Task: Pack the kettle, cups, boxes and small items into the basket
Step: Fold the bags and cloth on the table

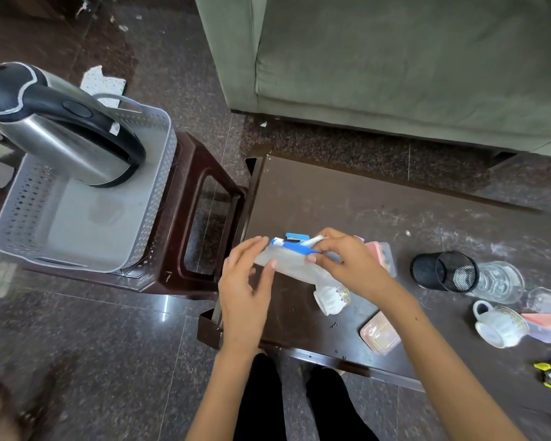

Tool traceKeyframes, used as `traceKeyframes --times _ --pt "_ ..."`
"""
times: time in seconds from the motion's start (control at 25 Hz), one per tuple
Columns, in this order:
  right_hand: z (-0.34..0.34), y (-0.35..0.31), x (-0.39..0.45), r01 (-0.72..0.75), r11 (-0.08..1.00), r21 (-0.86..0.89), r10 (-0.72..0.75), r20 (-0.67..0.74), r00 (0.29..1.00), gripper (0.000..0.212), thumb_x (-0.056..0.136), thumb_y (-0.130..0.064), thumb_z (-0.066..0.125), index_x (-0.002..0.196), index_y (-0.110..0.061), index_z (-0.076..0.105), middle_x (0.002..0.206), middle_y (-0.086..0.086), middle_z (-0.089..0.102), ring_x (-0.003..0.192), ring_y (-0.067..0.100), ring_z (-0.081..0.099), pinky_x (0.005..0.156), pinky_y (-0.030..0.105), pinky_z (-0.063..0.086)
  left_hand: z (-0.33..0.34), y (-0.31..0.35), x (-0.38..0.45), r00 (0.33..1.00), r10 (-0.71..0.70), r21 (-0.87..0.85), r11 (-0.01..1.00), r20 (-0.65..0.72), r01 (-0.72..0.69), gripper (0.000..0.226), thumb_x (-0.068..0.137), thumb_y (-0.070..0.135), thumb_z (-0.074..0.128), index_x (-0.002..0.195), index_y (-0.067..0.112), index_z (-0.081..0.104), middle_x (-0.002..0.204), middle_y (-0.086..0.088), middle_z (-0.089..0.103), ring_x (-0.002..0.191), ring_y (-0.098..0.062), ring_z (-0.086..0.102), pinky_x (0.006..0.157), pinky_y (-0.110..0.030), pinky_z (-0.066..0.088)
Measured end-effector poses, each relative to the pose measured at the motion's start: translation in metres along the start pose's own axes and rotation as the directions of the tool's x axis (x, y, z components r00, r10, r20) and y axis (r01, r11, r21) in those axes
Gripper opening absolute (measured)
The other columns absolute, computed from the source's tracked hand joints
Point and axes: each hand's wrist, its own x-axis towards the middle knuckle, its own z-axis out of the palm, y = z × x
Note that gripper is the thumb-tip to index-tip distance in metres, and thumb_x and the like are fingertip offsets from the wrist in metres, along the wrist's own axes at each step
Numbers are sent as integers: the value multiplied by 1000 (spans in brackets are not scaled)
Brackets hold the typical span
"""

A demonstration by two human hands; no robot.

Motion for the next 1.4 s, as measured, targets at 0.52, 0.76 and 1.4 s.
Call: traceKeyframes --times 0.52,0.76,1.4 --pt "26 -26 -2 97 935 342 -48 -147 988 10 78 -23 75 87 -19 75 87 8 60 90 9 55 80 14 41 -2 1 10 979 -170 -194 963 108 189 3 82 14 72 80 15 75 69 -1 72 70 -19 68 68 -29 54" --pt "23 -18 -1 1 861 508 28 -50 998 11 77 -26 75 83 -17 77 88 -3 73 108 17 59 96 28 42 -4 2 12 958 -188 -257 936 214 241 9 80 16 72 80 7 75 68 -14 70 64 -24 64 66 -29 50" --pt "-14 31 -13 -49 998 38 50 -29 998 22 78 -26 75 64 -36 61 80 -6 67 79 10 63 96 29 39 -19 -24 10 828 -560 -501 724 -25 475 3 81 13 70 81 12 73 62 -1 61 60 -15 48 62 -29 42"
